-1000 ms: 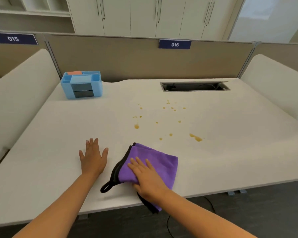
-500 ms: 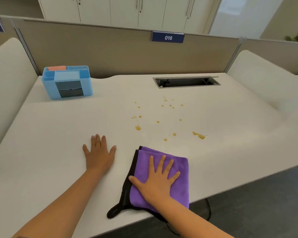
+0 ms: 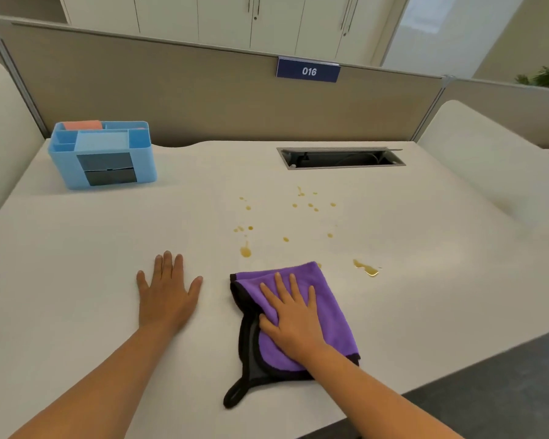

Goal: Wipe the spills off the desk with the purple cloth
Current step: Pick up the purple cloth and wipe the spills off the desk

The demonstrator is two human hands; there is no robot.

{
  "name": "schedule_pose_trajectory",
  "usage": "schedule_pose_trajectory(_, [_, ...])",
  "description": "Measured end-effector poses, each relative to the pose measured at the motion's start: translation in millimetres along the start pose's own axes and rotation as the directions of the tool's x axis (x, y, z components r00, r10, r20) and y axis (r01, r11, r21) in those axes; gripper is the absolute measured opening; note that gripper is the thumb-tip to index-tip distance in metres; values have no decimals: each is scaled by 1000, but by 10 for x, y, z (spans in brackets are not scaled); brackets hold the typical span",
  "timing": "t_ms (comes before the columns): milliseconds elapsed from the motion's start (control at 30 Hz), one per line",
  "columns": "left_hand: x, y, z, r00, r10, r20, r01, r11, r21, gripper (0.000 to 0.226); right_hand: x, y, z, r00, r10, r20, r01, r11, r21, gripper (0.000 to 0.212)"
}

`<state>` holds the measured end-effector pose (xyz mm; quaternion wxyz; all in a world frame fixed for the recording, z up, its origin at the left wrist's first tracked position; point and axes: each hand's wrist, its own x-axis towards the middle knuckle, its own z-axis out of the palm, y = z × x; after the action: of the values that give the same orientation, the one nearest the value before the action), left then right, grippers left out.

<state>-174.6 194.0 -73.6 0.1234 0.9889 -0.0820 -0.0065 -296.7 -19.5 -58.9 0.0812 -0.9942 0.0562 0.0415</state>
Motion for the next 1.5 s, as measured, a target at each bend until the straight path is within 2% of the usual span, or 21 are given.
schedule_pose_trajectory(100, [3, -6, 10, 1000, -5, 5, 5, 1000, 6, 68, 201, 301, -87, 999, 51, -14, -52, 998, -26, 63])
schedule_pose_trajectory(333, [78, -2, -38, 999, -35, 20, 35, 999, 25, 66, 386, 1072, -324, 954, 299, -33, -300, 954, -23, 64])
schedule_pose_trajectory(400, [120, 20, -53, 999, -45, 27, 44, 999, 28, 66, 325, 1197, -312, 910, 411, -53, -412, 911, -13, 72])
schedule_pose_trajectory(500, [211, 48, -57, 997, -66, 33, 64, 997, 40, 66, 238, 1286, -232, 786, 612, -89, -616, 787, -24, 90])
schedule_pose_trajectory(600, [309, 87, -51, 997, -69, 30, 68, 997, 28, 66, 247, 1312, -206, 710, 702, -53, -703, 712, 8, 96])
schedule_pose_trajectory(767, [485, 166, -23, 997, -81, 21, 80, 996, 49, 66, 615, 1446, -346, 660, 750, -38, -749, 661, 51, 95])
schedule_pose_trajectory(867, [551, 210, -12, 996, -88, 17, 87, 995, 49, 66, 930, 1604, -463, 658, 752, -30, -750, 659, 57, 95])
schedule_pose_trajectory(1200, [665, 261, -9, 993, -120, 2, 120, 992, 39, 65, 2047, 1946, -726, 691, 723, -30, -718, 690, 94, 96])
schedule_pose_trajectory(1500, [926, 324, 23, 985, -172, -10, 172, 984, 35, 65, 2660, 2116, -769, 734, 678, -52, -673, 735, 81, 97])
